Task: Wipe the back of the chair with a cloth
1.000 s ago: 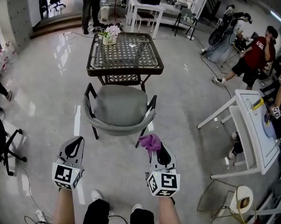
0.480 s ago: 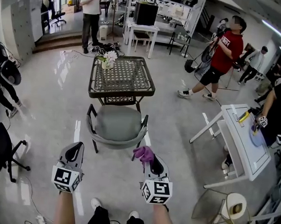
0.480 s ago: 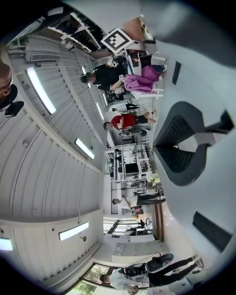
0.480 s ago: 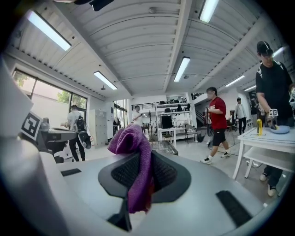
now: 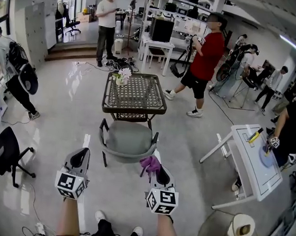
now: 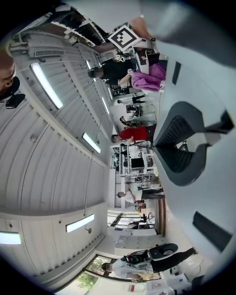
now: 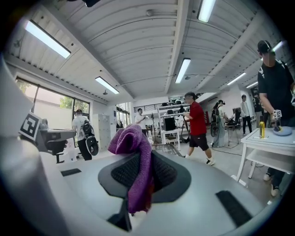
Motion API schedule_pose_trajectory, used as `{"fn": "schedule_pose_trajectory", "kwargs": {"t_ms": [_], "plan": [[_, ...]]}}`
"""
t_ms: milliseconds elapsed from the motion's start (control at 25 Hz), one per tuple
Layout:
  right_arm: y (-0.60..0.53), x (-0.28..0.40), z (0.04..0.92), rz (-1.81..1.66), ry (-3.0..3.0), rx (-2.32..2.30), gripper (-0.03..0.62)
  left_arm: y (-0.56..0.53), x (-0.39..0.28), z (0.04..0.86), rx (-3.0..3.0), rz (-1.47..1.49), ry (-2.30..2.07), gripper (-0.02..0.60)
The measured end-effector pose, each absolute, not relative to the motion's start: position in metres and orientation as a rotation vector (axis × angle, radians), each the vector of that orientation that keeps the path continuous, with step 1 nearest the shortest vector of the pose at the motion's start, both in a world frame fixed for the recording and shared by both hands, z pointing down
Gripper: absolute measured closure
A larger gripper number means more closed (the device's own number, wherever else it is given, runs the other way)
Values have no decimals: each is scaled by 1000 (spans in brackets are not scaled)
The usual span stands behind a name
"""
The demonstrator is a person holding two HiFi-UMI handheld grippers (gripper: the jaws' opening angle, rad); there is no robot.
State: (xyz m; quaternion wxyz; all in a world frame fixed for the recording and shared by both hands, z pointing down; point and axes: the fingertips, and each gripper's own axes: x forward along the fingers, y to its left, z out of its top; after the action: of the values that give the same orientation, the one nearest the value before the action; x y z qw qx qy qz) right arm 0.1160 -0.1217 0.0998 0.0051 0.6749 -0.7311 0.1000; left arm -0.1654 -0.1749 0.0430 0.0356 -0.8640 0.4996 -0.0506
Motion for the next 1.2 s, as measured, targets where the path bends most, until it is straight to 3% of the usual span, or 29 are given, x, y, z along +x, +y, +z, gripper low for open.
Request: {"fn": "schedule_pose_trajectory", "kwargs": {"t_ms": [1200], "plan": [[-107,100,38,231,-2356,2057,519,-137,-187,-36,-2486,-164,1591,572]]}}
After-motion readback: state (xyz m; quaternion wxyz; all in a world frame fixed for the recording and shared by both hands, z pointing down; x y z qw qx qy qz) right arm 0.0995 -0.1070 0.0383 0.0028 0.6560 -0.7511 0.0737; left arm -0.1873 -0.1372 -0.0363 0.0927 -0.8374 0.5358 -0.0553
